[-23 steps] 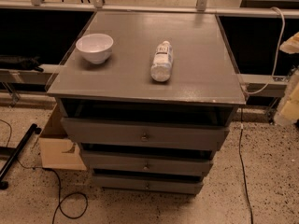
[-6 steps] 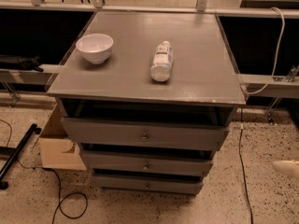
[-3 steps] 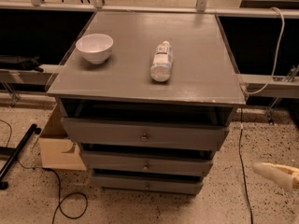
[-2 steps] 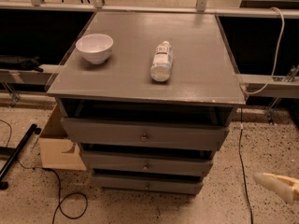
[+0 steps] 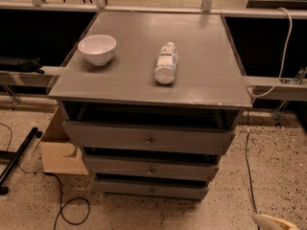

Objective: Open middle drawer

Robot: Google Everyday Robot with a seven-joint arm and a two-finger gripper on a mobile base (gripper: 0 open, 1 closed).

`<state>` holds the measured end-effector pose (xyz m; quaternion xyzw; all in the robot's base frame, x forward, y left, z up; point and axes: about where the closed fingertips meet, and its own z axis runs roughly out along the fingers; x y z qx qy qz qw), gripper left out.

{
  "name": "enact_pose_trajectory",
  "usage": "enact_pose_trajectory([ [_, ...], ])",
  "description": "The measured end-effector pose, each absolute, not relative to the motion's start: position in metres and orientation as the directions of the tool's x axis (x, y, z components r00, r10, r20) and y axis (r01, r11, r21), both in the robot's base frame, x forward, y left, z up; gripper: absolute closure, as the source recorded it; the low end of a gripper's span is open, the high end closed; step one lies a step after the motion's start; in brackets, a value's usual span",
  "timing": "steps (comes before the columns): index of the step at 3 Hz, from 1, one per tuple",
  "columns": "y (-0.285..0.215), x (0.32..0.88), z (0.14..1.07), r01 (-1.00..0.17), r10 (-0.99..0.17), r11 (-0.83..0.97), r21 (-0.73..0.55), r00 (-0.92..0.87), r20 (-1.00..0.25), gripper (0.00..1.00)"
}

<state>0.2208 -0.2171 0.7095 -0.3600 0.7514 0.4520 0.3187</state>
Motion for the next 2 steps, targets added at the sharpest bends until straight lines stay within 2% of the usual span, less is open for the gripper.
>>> enact_pose_trajectory([
  [2,-0.2150,0.2204,0.7008,-0.816,-0.253,0.351,0.459,-0.555,-0.792,0.00],
])
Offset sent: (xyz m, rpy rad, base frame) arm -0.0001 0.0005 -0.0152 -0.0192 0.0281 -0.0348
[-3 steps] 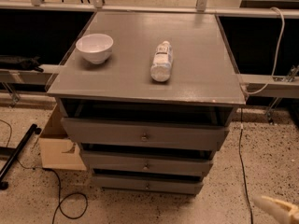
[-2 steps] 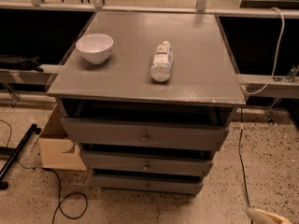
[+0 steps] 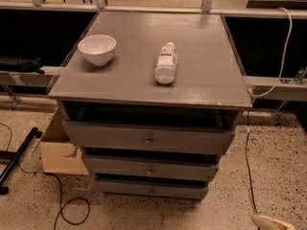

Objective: Open middle drawer

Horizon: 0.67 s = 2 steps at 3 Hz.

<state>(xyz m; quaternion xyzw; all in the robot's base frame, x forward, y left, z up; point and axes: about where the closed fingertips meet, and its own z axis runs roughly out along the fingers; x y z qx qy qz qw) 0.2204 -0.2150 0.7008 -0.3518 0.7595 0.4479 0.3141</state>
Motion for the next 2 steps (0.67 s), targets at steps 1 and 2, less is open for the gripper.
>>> enact_pose_trajectory([
  [1,-0.2121,0.2249,0.6955,-0.795,-0.220,0.396,0.460,-0.568,-0.793,0.00],
  [2,-0.2071,0.2264,0.6934,-0.768,-0.181,0.458,0.448,-0.574,-0.799,0.00],
])
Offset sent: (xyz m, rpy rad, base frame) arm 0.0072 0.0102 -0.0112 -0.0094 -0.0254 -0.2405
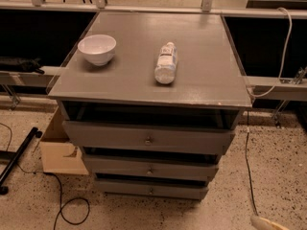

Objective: Open middle drawer

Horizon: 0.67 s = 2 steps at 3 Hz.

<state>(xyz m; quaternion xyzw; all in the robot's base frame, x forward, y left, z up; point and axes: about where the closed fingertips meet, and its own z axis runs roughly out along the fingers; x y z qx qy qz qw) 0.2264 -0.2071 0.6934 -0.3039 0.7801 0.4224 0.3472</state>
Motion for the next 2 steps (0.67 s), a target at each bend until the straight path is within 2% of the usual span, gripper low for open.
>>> enact_pose_trajectory([
  [2,-0.2049,0.2205,0.6940,-0.750,-0.160,0.506,0.426,-0.567,-0.808,0.00],
])
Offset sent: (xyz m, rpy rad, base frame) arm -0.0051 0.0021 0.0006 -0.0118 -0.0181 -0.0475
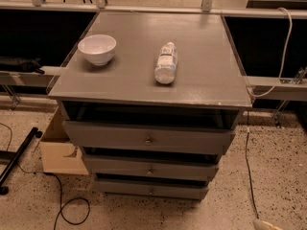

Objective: Open middle drawer

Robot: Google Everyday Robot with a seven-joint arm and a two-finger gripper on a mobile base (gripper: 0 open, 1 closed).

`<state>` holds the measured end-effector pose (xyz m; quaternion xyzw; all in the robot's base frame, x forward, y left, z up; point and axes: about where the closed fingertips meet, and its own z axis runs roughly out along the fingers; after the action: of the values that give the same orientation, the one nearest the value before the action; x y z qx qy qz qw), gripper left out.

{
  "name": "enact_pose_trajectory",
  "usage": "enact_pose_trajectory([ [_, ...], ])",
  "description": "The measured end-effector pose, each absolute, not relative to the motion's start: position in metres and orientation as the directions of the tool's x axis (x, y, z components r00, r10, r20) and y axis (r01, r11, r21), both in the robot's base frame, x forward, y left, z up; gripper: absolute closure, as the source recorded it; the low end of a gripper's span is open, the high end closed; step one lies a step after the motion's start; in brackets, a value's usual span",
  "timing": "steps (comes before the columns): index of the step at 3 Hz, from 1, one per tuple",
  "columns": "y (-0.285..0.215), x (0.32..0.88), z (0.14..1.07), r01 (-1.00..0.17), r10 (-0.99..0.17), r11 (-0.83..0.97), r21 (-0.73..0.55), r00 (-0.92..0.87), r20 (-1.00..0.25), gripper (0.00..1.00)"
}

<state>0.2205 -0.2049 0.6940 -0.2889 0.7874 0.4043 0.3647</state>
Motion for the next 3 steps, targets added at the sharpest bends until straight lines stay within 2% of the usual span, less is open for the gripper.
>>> enact_pose_trajectory([
  [1,-0.211,0.220,0.688,-0.731,-0.127,0.510,0.453,-0.585,-0.801,0.00],
  [2,-0.197,0.232,0.678,-0.732,-0.120,0.480,0.483,-0.600,-0.791,0.00],
  [3,-0.151,0.262,0.660,-0.750,-0.169,0.484,0.451,-0.585,-0.793,0.00],
])
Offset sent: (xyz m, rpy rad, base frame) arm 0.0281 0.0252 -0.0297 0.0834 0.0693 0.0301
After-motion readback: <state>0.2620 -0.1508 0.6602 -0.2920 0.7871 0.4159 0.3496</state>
